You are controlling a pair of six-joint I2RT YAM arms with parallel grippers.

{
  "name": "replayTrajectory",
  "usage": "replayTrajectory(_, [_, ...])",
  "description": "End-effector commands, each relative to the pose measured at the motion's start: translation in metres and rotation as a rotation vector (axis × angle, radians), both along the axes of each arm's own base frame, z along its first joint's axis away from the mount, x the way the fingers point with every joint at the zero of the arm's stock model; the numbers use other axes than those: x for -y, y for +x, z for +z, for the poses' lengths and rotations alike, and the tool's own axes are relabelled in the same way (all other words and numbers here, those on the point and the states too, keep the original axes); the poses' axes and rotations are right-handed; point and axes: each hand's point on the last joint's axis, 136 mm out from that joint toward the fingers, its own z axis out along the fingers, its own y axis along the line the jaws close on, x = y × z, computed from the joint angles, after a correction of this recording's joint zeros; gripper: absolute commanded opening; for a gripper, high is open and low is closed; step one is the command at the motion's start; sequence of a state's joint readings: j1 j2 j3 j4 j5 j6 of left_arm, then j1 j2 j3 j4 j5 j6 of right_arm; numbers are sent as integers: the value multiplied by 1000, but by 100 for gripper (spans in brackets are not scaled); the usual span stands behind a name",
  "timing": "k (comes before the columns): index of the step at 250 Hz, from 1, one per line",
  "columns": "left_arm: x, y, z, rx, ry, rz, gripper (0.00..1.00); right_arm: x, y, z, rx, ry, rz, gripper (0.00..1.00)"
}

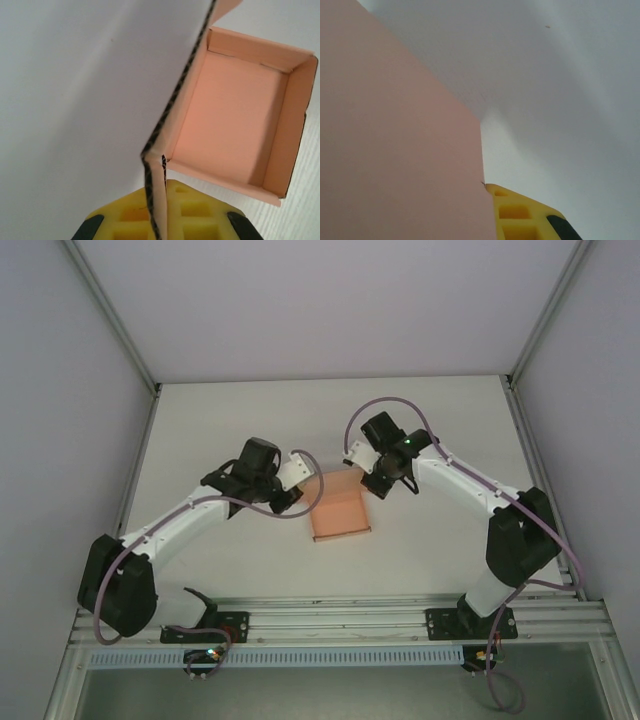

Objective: Assemble paper box

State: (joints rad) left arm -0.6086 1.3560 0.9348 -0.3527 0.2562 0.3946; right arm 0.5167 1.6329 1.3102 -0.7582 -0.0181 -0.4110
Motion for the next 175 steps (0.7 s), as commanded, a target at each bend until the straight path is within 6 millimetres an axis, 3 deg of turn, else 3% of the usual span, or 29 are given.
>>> replayTrajectory(1, [-6, 29, 14, 52, -17, 190, 0, -2, 16, 30, 88, 83, -134, 0])
replayTrajectory(43, [-20, 70, 26, 18, -149, 612, 0, -12, 42, 51, 137, 324, -476, 0])
replayTrajectory(62, [-6, 68, 18, -66, -217, 647, 0, -18, 51, 56, 137, 463, -624, 0])
replayTrajectory(87, [8, 64, 12, -46, -220, 677, 0, -25, 63, 64, 125, 603, -754, 0])
replayTrajectory(135, [6, 68, -1, -87, -256, 811, 0, -47, 70, 74, 125, 715, -819, 0])
replayTrajectory(175, [8, 74, -4, -124, -384, 894, 0, -61, 65, 54, 131, 670, -798, 0])
